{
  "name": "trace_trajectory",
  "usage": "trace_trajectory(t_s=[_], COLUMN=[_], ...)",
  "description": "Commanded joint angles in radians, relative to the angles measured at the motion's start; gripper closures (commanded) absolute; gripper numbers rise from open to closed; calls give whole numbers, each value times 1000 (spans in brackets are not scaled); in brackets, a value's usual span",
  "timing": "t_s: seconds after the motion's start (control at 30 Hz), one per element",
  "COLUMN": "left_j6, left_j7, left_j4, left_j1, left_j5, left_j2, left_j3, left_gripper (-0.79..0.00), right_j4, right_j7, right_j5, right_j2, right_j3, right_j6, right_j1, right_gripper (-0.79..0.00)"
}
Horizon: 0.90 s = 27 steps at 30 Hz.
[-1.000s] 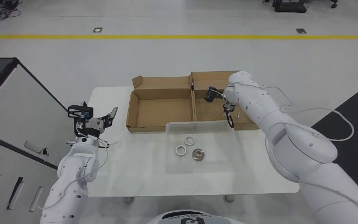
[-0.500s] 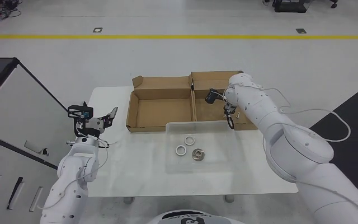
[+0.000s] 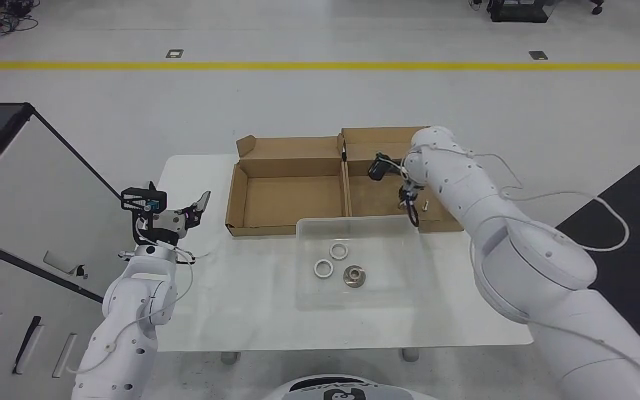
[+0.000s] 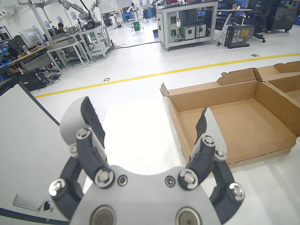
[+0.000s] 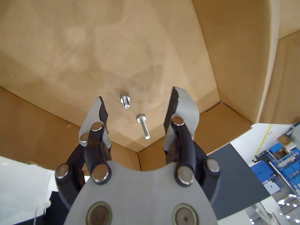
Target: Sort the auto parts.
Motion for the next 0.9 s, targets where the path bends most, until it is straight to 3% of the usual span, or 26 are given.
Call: trace_trajectory(t_s=[0.0,0.13,0.4,0.53,0.67,0.87], left_j6=[0,0,0,0,0,0], left_j7=[0,0,0,0,0,0], left_j4=[0,0,0,0,0,0], left_j1=[0,0,0,0,0,0], left_j5=[0,0,0,0,0,0], left_j2=[0,0,0,0,0,0], left_j3=[0,0,0,0,0,0], left_gripper=[-785,-785,-785,-785,-785,-785], right_j4=[1,3,29,-51,-224,-522], right_j7=[-25,-104,-249,-240,-172,-144], right_j5=[4,32,143,235,385,574], right_j2=[4,22,87,130,215,419], right_j3=[8,37,120,147,173,249], right_j6=[-17,-96,-406,-406,-406,-406], right_j1=[11,38,86,74,39,-54], right_gripper=[-785,-785,-785,-785,-785,-785])
